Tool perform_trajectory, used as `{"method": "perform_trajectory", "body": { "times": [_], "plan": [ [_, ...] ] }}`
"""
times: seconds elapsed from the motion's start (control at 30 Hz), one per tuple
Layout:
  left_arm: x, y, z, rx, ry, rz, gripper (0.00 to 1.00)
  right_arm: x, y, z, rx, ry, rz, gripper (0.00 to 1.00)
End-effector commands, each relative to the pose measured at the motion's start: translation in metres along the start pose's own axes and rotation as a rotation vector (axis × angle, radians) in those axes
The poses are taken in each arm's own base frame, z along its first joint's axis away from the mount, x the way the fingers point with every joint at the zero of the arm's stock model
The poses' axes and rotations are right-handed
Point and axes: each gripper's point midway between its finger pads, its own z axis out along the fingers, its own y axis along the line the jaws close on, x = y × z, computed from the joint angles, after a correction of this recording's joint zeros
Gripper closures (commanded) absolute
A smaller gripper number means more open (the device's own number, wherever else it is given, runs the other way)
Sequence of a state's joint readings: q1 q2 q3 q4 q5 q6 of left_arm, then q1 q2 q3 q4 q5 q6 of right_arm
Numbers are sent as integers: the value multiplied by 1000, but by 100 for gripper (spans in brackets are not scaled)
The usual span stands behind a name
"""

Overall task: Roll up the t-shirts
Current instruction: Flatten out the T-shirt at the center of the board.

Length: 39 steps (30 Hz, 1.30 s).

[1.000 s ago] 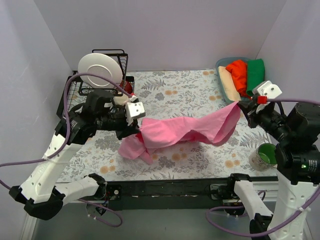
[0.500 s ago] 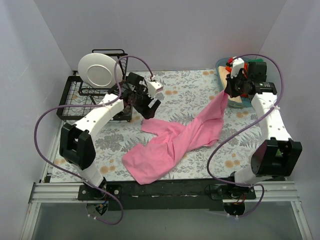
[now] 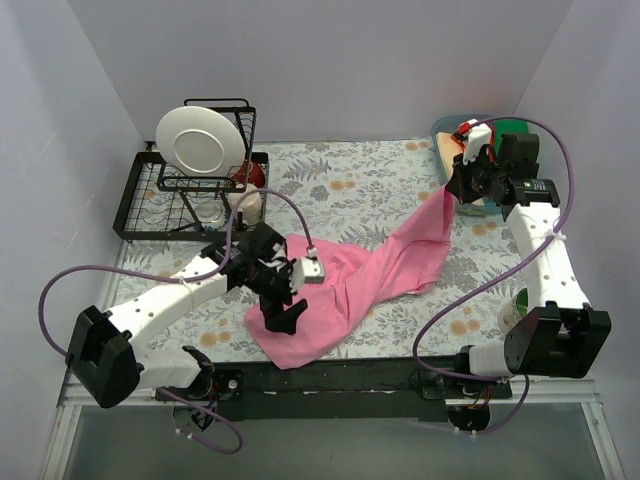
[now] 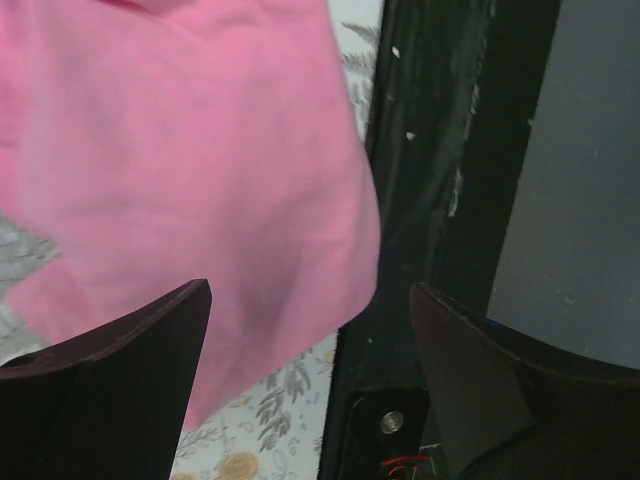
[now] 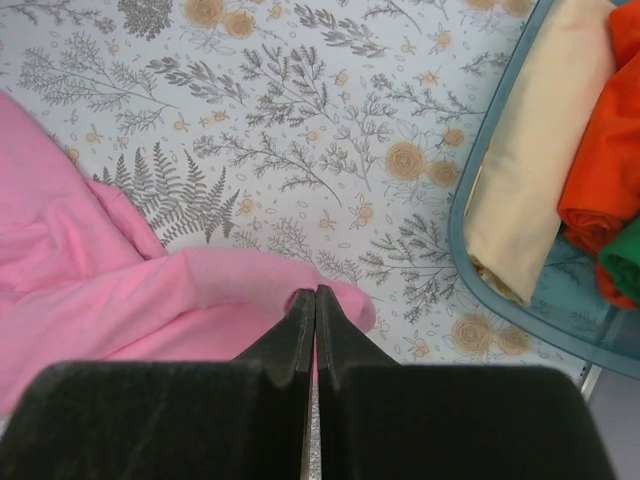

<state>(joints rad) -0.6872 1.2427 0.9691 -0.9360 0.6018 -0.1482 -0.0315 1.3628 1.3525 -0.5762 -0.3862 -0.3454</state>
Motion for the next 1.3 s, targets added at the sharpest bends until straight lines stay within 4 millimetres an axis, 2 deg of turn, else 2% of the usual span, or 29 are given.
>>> {"method": "perform_trajectory", "body": {
  "times": [0.0, 0.03, 0.07, 0.13, 0.17, 0.33, 0.4, 0.43, 0.47, 0.5, 0.53, 0.6, 0.67, 0.73, 0.77, 0.8, 0.83, 0.87, 0.9, 0.93, 0.97, 1.0, 1.03, 1.07, 1.1, 1.13, 1.17, 1.2, 1.27],
  "plan": [
    [19, -30, 32, 94, 38, 92, 19, 3, 9, -2, -24, -7, 16, 99],
    [14, -29, 39, 82, 10, 123, 19, 5, 9, -2, -25, -3, 7, 99],
    [30, -32, 51, 59, 54, 109, 19, 6, 10, -3, -21, 0, 4, 99],
    [30, -28, 63, 15, 32, 134, 19, 7, 10, -4, -18, 8, -7, 99],
    [44, -27, 70, 6, 62, 131, 20, 7, 10, -4, -17, 12, -13, 99],
    [64, -5, 88, -121, 82, 175, 25, 11, 13, -4, -22, 20, -13, 99],
    [70, -2, 92, -142, 100, 192, 42, 12, 15, -4, -24, 20, -7, 99],
    [67, 2, 91, -165, 94, 197, 56, 13, 16, -3, -25, 22, -4, 99],
    [65, 4, 89, -179, 92, 201, 76, 13, 16, -4, -24, 18, -4, 99],
    [54, 4, 84, -189, 73, 213, 89, 12, 17, -6, -23, 16, -5, 99],
    [56, 3, 77, -193, 94, 213, 100, 12, 17, -8, -22, 17, -2, 99],
    [34, -1, 56, -216, 28, 244, 100, -1, 20, -17, -20, -14, -16, 99],
    [7, -7, 26, -221, -34, 282, 100, -9, 25, -29, -25, -38, -27, 99],
    [-30, 5, -11, -339, -145, 318, 100, -10, 26, -32, -18, -56, -28, 99],
    [-38, 15, -21, -387, -165, 322, 100, -11, 26, -33, -12, -64, -30, 99],
    [-42, 28, -25, -416, -163, 316, 100, -11, 23, -31, -2, -69, -30, 99],
    [-45, 54, -38, -481, -177, 276, 100, -9, 23, -28, -1, -64, -12, 99],
    [-52, 70, -45, -510, -186, 273, 100, -8, 18, -18, 2, -59, 2, 99],
    [-52, 89, -46, -530, -174, 245, 100, -8, 15, -12, 2, -55, 16, 99],
    [-38, 122, -39, -546, -122, 174, 100, -12, 13, -8, -2, -57, 23, 99],
    [-40, 142, -40, -569, -103, 161, 93, -10, 9, 5, -11, -44, 47, 99],
    [-35, 166, -44, -645, -69, 120, 78, -11, 6, 11, -12, -43, 53, 99],
    [-33, 196, -39, -700, -51, 76, 62, -11, 3, 15, -11, -37, 61, 99],
    [-50, 213, -55, -772, -88, 65, 57, -16, -3, 23, -10, -34, 60, 99],
    [-58, 224, -65, -824, -112, 36, 54, -18, -5, 26, -8, -29, 57, 99],
    [-70, 231, -75, -849, -148, 26, 50, -18, -9, 31, -8, -19, 56, 99],
    [-79, 230, -81, -852, -176, 25, 45, -26, -12, 30, -1, -32, 45, 99],
    [-96, 225, -88, -831, -225, 28, 44, -28, -12, 29, 0, -35, 36, 99],
    [-100, 201, -92, -760, -253, 16, 39, -29, -11, 27, -2, -41, 31, 99]
  ]
}}
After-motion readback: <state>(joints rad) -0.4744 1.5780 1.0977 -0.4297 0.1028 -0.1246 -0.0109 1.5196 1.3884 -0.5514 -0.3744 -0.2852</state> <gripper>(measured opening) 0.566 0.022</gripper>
